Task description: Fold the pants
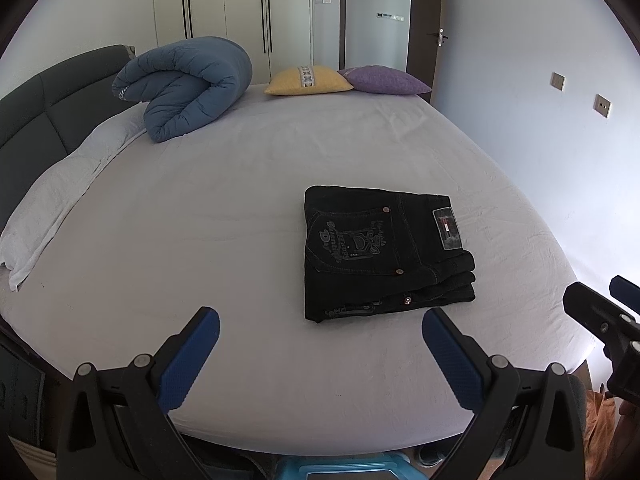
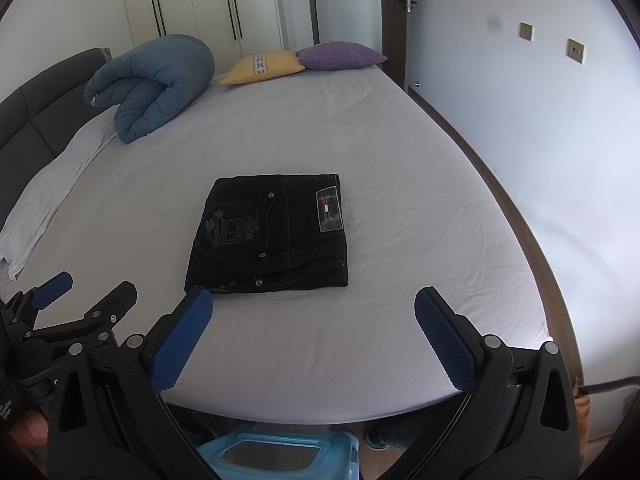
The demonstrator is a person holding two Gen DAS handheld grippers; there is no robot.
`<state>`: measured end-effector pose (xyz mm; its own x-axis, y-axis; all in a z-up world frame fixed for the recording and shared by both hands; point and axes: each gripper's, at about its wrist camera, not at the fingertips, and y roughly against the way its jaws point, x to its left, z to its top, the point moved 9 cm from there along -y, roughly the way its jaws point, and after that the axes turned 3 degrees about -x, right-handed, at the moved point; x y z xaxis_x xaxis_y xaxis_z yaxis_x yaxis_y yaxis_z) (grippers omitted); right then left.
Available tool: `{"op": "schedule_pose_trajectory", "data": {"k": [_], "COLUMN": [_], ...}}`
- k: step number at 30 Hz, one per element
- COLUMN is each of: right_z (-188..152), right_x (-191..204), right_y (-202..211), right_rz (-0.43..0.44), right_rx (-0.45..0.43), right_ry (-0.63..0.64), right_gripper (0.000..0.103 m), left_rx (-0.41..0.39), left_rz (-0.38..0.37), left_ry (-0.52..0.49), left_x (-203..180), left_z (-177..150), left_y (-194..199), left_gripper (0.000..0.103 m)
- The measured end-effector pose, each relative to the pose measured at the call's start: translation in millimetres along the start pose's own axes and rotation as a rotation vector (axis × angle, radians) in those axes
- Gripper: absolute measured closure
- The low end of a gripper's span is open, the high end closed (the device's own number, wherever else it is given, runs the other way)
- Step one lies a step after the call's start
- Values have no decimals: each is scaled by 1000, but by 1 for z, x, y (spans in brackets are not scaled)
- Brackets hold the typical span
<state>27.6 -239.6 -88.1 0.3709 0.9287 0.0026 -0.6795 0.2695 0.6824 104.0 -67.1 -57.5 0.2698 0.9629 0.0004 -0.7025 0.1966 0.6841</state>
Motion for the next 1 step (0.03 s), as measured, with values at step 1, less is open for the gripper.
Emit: {"op": "schedule_pose_trajectory", "data": {"k": [1], "right_z": [-1], "right_x": [0], "right_y": [-1], "right_rz": [1], "right_rx": [2], "right_ry": [0], "right_gripper": [0], "left_rx": [-2], "left_rz": [0], "left_ry": [-1], "left_x": [0], "left_z": [0], "left_y": [0], "left_gripper": [0]}}
